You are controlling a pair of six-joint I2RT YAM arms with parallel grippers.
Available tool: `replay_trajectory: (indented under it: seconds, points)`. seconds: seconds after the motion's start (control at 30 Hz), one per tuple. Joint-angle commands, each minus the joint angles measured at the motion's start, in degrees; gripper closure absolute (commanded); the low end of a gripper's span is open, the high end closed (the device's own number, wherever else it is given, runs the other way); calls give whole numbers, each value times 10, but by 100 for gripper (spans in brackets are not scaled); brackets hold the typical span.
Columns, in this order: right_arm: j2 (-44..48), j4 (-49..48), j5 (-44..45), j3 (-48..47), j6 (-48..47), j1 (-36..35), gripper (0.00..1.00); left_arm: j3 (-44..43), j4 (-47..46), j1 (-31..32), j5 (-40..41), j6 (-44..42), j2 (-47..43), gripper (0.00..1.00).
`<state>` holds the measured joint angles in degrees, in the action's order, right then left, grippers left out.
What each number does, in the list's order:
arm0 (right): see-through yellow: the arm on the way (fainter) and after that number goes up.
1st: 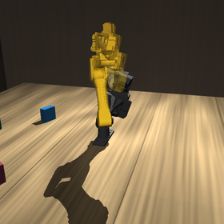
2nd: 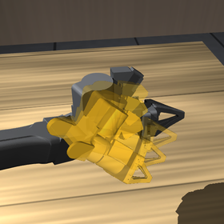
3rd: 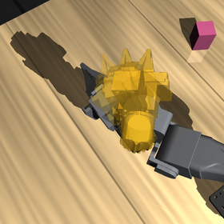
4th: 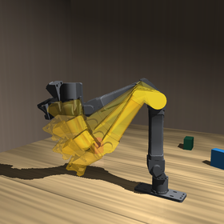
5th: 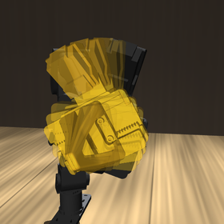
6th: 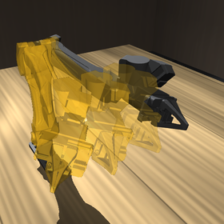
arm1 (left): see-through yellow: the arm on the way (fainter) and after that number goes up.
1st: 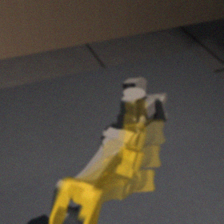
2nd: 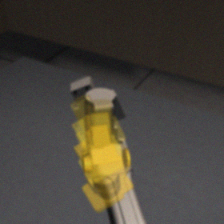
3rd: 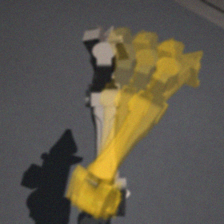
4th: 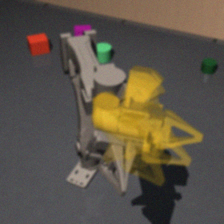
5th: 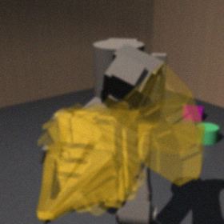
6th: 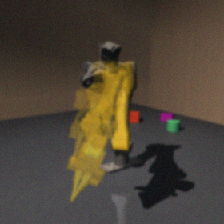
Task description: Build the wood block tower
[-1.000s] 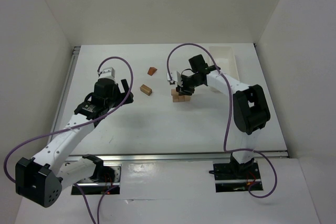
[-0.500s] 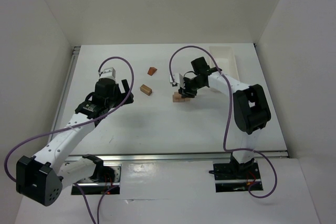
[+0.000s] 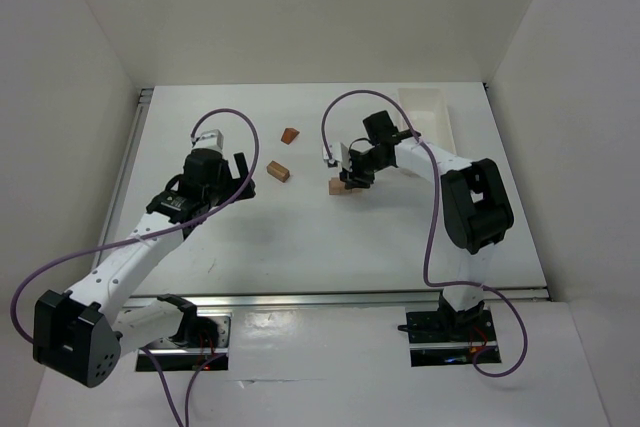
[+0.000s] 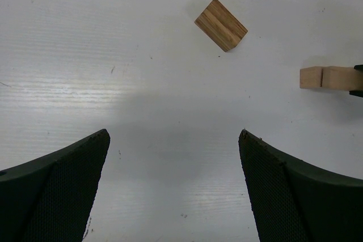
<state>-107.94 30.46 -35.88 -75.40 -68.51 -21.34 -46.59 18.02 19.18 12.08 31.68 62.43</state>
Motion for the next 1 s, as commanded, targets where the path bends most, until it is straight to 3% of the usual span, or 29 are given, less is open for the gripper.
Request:
replay_trajectory:
  seconds: [0.0, 0.97]
  points:
    - [-2, -28, -19, 5, -8, 5, 87, -4, -5, -4, -6, -7, -1, 0]
    - [-19, -22, -59, 3, -36, 17, 83, -10, -5, -4, -16, -12, 30, 0]
